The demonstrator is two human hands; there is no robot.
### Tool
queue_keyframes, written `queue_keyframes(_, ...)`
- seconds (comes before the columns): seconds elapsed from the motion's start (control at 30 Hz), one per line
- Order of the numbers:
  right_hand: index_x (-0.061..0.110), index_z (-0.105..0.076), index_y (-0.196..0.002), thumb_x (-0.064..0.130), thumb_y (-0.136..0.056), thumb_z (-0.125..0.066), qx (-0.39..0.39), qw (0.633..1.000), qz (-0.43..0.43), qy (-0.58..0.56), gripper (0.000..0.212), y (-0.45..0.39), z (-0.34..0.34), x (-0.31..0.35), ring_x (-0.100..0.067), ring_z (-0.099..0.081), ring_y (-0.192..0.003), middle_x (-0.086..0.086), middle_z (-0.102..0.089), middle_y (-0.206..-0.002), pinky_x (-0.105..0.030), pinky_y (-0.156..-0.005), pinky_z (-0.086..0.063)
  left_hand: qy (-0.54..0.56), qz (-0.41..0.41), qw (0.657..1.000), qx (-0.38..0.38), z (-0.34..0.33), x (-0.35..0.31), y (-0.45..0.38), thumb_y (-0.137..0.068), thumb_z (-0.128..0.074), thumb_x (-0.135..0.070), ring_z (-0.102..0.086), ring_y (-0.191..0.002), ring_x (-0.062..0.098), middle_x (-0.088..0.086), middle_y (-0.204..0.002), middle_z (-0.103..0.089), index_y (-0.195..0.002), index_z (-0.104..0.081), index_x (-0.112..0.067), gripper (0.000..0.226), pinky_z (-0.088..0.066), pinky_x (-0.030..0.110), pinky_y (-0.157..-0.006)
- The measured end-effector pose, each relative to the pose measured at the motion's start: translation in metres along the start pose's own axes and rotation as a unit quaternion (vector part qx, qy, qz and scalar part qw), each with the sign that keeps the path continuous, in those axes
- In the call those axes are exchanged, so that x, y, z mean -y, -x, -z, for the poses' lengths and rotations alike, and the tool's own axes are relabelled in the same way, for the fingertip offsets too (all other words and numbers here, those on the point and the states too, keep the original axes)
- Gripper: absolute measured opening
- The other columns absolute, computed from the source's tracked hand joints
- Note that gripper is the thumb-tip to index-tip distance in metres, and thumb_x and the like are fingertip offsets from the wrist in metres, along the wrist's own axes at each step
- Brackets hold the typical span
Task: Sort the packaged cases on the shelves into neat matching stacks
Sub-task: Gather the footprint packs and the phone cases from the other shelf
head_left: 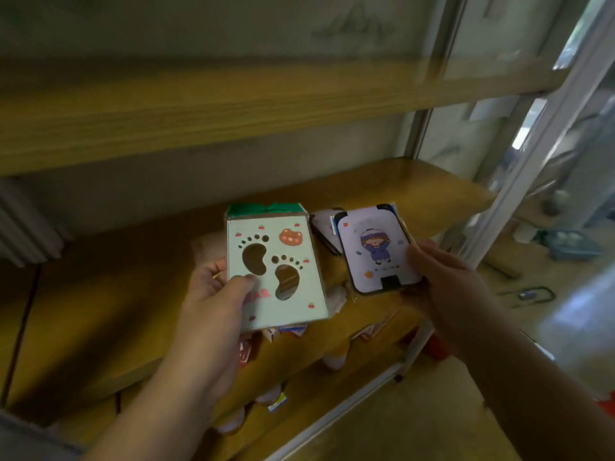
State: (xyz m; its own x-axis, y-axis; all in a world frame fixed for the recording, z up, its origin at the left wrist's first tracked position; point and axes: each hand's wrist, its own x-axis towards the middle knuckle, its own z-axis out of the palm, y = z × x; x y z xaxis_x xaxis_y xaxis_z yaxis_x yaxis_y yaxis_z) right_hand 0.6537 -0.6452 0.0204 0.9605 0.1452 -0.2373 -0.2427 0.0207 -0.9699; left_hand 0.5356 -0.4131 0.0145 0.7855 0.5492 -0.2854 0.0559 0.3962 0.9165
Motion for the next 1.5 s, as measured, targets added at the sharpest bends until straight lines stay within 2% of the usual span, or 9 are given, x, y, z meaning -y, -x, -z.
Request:
queue_keyframes(0.13,0.030,-0.074,-0.098,0.036,-0.096,-0.059,-0.036,0.987,0.036,0.150,0.016,-0.055,0.001,0.005,-0.015,-0.063,-0.069,0.003,-0.073,-0.081,-0.030,-0.059,-0.047,-0.015,0.004,1.000,-0.022,-0.014,-0.002,-0.027,-0.094,-0.066,-0.015,-0.079,-0.079,0.021,0.003,-0.099,-0.079,-0.115,-0.058,-0.028,0.026,-0.064,0.045,-0.064)
queue_keyframes(0.27,0.019,-0.074,-0.081,0.033,-0.096,-0.061,0.018,0.964,0.077,0.255,0.024,-0.110,-0.012,0.013,-0.007,-0.055,-0.047,0.005,-0.064,-0.054,-0.027,-0.051,-0.043,-0.016,-0.002,0.999,-0.044,-0.024,0.001,-0.041,-0.092,-0.068,-0.012,-0.078,-0.079,0.024,0.004,-0.101,-0.078,-0.114,-0.059,-0.028,0.029,-0.064,0.050,-0.067)
queue_keyframes(0.43,0.005,-0.071,-0.091,0.034,-0.091,-0.064,0.087,0.930,0.123,0.336,0.030,-0.160,-0.029,0.019,-0.023,-0.071,-0.069,-0.010,-0.071,-0.074,-0.036,-0.062,-0.055,-0.010,-0.017,0.996,-0.086,-0.040,0.005,-0.049,-0.091,-0.069,-0.010,-0.078,-0.078,0.021,0.003,-0.096,-0.079,-0.117,-0.059,-0.027,0.032,-0.063,0.041,-0.059)
queue_keyframes(0.63,0.026,-0.063,-0.075,0.060,-0.083,-0.063,0.108,0.849,0.207,0.474,0.034,-0.188,-0.012,0.009,-0.020,-0.069,-0.073,-0.006,-0.074,-0.085,-0.041,-0.067,-0.059,-0.015,-0.043,0.983,-0.175,-0.077,0.016,-0.055,-0.091,-0.068,-0.009,-0.075,-0.091,0.028,0.003,-0.103,-0.076,-0.116,-0.062,-0.027,0.031,-0.059,0.033,-0.055)
queue_keyframes(0.77,0.024,-0.068,-0.115,0.054,-0.085,-0.063,0.108,0.854,0.280,0.424,0.043,-0.208,0.022,0.014,-0.002,-0.058,-0.079,0.016,-0.059,-0.089,-0.025,-0.068,-0.048,-0.011,-0.047,0.980,-0.194,-0.118,0.027,-0.059,-0.091,-0.068,-0.008,-0.073,-0.099,0.032,0.008,-0.110,-0.076,-0.117,-0.061,-0.024,0.031,-0.059,0.041,-0.064)
queue_keyframes(1.07,0.024,-0.061,-0.123,0.044,-0.088,-0.063,0.065,0.776,0.358,0.515,0.040,-0.240,0.158,0.052,-0.011,-0.056,-0.104,0.009,-0.058,-0.112,-0.029,-0.086,-0.050,-0.029,-0.055,0.990,-0.123,-0.255,0.059,-0.096,-0.093,-0.062,-0.004,-0.077,-0.082,0.012,-0.009,-0.095,-0.079,-0.115,-0.057,-0.036,0.038,-0.061,0.032,-0.059)
queue_keyframes(1.2,0.022,-0.057,-0.129,0.042,-0.088,-0.062,0.055,0.752,0.362,0.548,0.046,-0.251,0.207,0.071,-0.014,-0.052,-0.113,0.006,-0.057,-0.124,-0.025,-0.090,-0.039,-0.064,-0.020,0.995,-0.077,-0.322,0.071,-0.128,-0.093,-0.065,-0.004,-0.074,-0.095,0.019,-0.002,-0.118,-0.071,-0.130,-0.051,-0.027,0.046,-0.061,0.037,-0.077)
queue_keyframes(1.43,0.028,-0.050,-0.136,0.047,-0.089,-0.061,0.082,0.756,0.359,0.541,0.052,-0.256,0.254,0.075,-0.003,-0.044,-0.114,0.011,-0.051,-0.133,-0.022,-0.092,-0.035,-0.186,-0.042,0.979,-0.079,-0.396,0.091,-0.171,-0.094,-0.061,-0.005,-0.056,-0.086,0.003,-0.006,-0.115,-0.063,-0.120,-0.051,-0.029,0.036,-0.042,0.021,-0.062)
queue_keyframes(1.5,0.029,-0.049,-0.137,0.048,-0.088,-0.060,0.093,0.756,0.355,0.542,0.054,-0.257,0.260,0.073,-0.008,-0.048,-0.119,0.011,-0.051,-0.135,-0.025,-0.096,-0.039,-0.240,-0.059,0.964,-0.096,-0.402,0.095,-0.179,-0.096,-0.060,-0.007,-0.060,-0.097,0.011,-0.003,-0.125,-0.062,-0.129,-0.052,-0.024,0.038,-0.048,0.025,-0.071)
